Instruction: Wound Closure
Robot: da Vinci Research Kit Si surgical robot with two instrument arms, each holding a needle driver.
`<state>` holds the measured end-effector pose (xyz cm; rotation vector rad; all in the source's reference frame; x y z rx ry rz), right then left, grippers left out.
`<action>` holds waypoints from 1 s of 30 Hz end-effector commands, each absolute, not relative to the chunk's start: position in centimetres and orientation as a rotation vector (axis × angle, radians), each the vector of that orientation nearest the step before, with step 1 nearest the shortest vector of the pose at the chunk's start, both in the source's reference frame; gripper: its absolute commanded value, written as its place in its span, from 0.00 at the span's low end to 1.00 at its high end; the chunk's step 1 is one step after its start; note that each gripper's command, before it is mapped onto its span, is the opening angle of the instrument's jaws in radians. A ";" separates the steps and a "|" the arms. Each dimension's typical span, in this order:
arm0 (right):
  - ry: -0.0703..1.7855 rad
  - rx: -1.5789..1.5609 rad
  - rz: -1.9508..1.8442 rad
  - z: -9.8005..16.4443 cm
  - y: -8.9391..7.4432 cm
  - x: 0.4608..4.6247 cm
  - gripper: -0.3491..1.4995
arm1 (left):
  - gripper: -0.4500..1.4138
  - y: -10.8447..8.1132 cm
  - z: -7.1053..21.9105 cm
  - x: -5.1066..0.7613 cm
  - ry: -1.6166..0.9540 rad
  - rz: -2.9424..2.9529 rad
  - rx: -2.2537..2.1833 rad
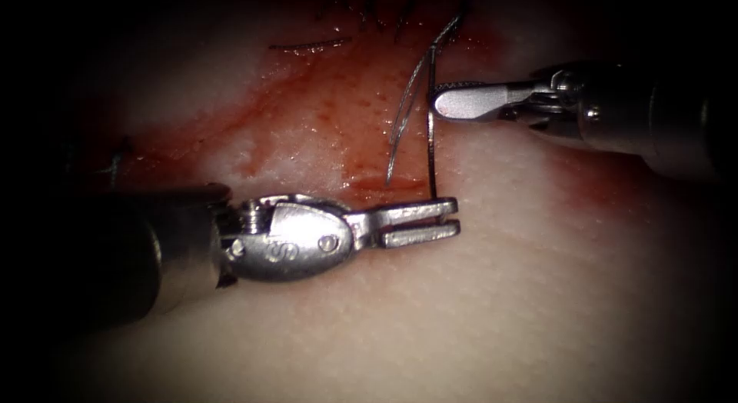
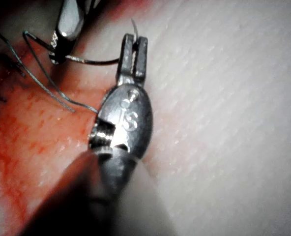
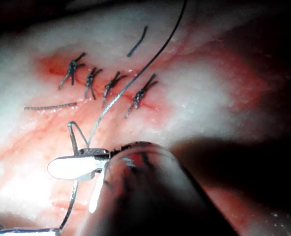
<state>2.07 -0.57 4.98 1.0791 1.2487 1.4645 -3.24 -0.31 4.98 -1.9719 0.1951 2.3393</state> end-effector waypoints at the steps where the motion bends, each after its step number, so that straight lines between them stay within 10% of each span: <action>1: 1.243 1.085 1.452 5.0 -0.6 2.18 0.80 | 0.00 -0.3 5.0 -3.30 0.202 2.342 -1.972; 15: 1.197 1.085 1.425 5.1 -0.7 2.26 0.68 | 0.00 -0.3 5.0 -3.31 0.223 2.360 -1.978; 16: 1.194 1.084 1.424 5.1 -0.7 2.26 0.63 | 0.00 -0.3 5.0 -3.31 0.221 2.363 -1.977; 18: 1.160 1.069 1.425 5.1 -0.7 2.25 0.01 | 0.00 -0.3 5.0 -3.31 0.222 2.364 -1.976; 22: 1.060 0.974 1.475 5.1 -0.7 2.25 0.00 | 0.00 -0.3 5.0 -3.33 0.214 2.373 -1.977; 25: 1.065 0.965 1.486 5.1 -0.7 2.21 0.00 | 0.77 -0.3 5.0 -3.34 0.108 2.309 -1.944; 30: 1.176 0.882 1.408 5.2 -0.6 2.13 0.00 | 0.94 -0.3 4.9 -3.22 -0.157 2.152 -1.843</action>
